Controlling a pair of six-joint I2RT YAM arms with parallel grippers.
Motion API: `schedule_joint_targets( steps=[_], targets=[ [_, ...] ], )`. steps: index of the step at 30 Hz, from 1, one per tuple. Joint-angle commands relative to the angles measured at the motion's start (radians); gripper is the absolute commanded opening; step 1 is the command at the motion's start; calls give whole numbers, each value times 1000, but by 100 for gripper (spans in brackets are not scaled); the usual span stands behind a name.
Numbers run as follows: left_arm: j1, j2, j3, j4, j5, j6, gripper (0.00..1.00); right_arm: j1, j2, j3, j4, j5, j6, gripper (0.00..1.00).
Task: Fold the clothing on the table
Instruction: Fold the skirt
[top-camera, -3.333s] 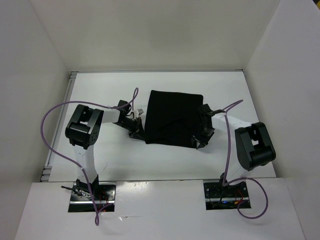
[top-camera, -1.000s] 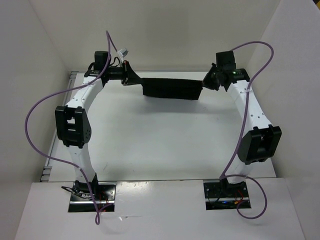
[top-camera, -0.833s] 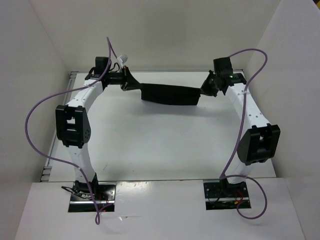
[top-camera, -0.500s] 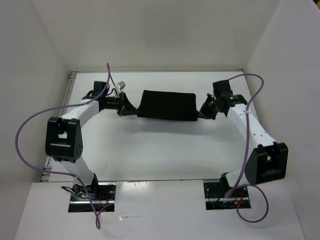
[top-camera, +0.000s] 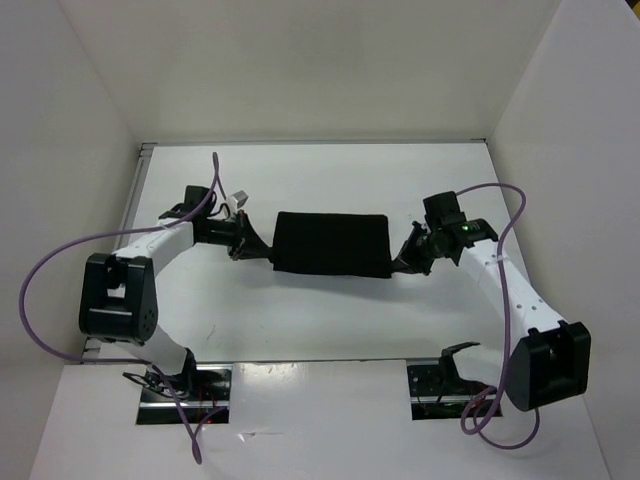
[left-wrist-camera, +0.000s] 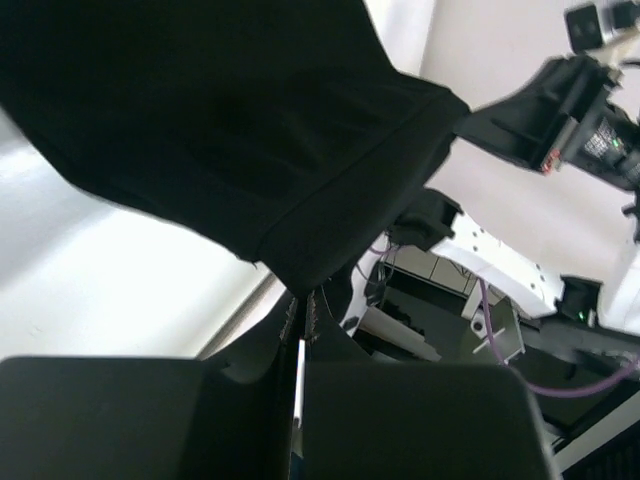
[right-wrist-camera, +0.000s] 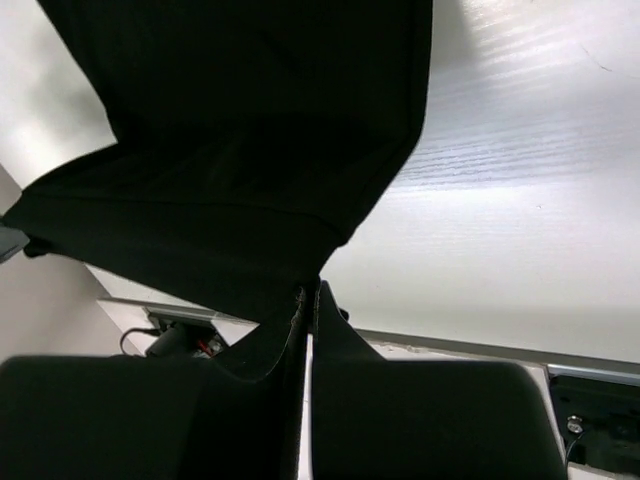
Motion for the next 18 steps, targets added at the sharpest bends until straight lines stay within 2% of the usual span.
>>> schedule_joint_targets(
  steps=[1, 7, 18],
  targets=[
    [20, 105, 54, 26, -46, 13, 0, -1, 69, 50, 11, 63, -5, 0],
    [20, 227, 119, 44, -109, -6, 0, -10, 251, 142, 78, 88, -43, 0],
    [20, 308, 237, 86, -128, -83, 0, -50, 443, 267, 125, 109, -61, 0]
  ],
)
